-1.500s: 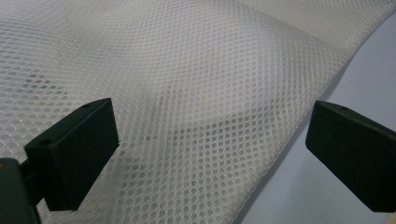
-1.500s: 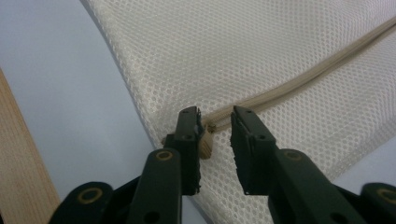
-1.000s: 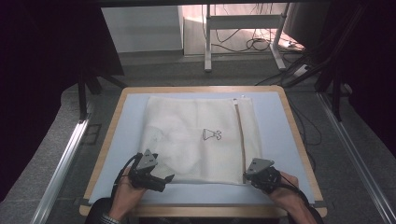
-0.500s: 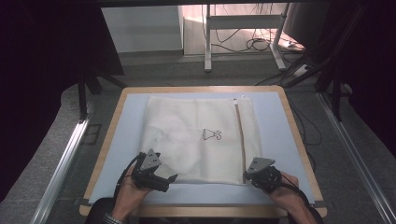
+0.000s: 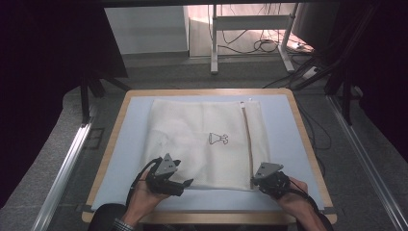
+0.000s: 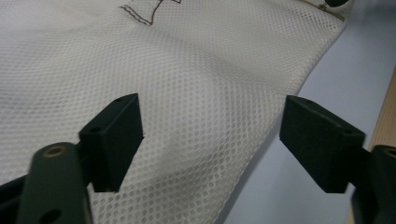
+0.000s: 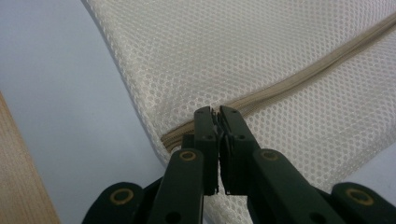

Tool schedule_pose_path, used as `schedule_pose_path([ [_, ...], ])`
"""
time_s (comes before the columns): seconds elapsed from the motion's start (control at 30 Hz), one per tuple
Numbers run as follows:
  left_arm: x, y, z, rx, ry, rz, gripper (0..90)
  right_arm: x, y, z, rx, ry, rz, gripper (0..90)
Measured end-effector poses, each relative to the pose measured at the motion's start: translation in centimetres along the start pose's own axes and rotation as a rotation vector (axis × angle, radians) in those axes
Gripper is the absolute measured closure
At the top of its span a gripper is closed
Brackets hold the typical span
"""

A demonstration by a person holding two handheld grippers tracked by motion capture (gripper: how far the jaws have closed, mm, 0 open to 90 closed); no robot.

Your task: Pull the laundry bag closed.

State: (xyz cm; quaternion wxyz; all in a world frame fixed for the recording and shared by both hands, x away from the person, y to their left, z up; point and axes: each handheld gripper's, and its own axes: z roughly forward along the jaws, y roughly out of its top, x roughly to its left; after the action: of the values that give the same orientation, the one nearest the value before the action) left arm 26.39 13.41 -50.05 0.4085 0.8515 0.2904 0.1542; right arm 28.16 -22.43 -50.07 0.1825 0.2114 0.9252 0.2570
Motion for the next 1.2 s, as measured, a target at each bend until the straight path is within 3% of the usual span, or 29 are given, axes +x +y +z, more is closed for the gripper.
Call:
schedule_pose_path([
  [0.27,-0.2,0.9,0.8,-0.028,-0.073,-0.017,40.6,-0.1,0.1,0.1,0.001,0.002,0.005,85.6],
  [0.7,-1.0,2.1,2.6,-0.027,-0.159,-0.008,57.6,-0.1,0.1,0.1,0.005,-0.003,0.000,85.1],
  [1.2,-2.5,3.7,4.9,-0.023,-0.201,0.019,73.6,-0.2,0.1,0.2,0.018,-0.007,-0.010,85.5],
])
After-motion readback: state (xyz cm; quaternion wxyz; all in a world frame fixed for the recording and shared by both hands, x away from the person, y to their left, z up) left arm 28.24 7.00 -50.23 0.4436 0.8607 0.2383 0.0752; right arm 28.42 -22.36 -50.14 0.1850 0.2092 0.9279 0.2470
